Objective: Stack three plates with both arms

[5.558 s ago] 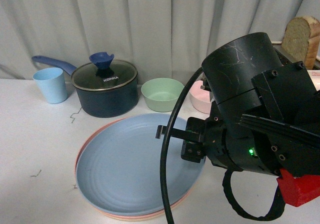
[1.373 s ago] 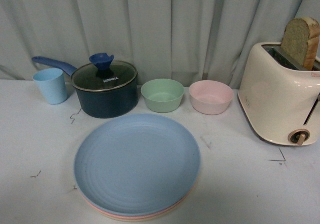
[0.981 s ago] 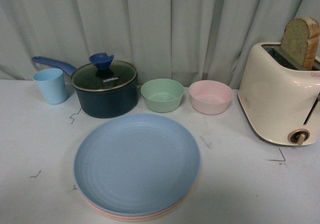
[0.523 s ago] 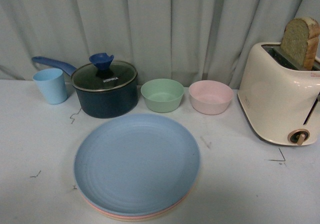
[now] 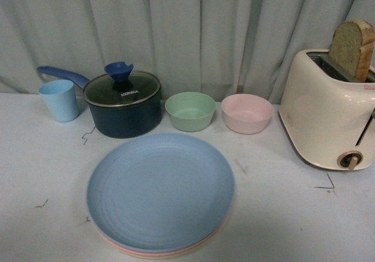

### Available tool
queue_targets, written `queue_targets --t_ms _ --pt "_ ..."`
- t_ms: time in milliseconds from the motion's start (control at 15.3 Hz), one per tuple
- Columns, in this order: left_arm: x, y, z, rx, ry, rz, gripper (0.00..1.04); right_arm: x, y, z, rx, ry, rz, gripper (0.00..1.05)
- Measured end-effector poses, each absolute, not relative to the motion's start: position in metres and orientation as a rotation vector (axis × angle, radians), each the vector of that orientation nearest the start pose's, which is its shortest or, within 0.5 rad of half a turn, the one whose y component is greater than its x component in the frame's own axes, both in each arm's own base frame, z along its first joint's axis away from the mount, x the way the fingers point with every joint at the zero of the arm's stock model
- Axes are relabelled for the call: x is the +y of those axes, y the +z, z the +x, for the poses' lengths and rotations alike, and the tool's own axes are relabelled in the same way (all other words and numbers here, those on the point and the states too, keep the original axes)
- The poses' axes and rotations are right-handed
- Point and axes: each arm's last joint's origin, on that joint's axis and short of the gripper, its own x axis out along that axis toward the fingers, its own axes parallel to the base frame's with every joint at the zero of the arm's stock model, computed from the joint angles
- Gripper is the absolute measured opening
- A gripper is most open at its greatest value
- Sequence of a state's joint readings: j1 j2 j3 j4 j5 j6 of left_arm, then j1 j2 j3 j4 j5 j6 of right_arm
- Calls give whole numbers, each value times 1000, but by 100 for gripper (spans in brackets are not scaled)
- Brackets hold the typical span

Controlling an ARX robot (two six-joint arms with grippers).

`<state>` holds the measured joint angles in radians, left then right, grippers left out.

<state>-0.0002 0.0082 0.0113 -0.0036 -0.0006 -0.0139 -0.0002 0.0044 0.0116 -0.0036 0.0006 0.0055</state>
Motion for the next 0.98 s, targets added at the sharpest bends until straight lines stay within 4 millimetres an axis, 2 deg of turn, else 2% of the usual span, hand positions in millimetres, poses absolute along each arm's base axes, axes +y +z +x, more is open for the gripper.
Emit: queue_targets --t_ms 981 --pt "0 166 98 1 0 -14 98 0 167 97 -4 -1 6 98"
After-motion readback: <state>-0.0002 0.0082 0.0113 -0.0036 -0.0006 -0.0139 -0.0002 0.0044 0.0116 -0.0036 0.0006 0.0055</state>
